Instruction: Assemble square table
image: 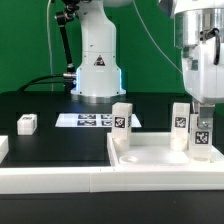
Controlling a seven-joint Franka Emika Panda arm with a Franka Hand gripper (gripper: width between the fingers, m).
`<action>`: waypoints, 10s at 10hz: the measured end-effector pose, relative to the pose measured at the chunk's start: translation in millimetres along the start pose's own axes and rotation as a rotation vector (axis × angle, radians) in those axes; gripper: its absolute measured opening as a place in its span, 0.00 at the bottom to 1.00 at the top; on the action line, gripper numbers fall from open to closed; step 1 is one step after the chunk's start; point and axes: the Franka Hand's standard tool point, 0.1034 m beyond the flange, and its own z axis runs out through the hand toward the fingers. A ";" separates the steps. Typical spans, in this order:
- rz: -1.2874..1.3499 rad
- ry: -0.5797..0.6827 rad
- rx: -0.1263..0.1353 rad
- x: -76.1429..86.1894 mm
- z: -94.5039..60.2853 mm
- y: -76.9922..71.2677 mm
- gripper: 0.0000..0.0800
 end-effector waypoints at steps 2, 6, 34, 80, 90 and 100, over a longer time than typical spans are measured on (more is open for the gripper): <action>-0.117 0.000 0.000 1.5 -0.6 -1.0 0.76; -0.552 0.005 0.006 4.8 -0.7 -3.5 0.81; -0.882 0.058 -0.013 0.2 0.7 -3.1 0.36; -1.288 0.080 -0.057 0.5 0.7 -4.5 0.36; -0.270 0.070 -0.010 -3.7 2.2 0.1 0.36; 0.168 0.014 0.001 -1.8 3.5 -1.0 0.36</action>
Offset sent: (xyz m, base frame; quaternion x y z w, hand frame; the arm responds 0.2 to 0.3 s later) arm 0.0042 0.0053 0.0027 -0.0286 -0.0108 -0.2212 0.9747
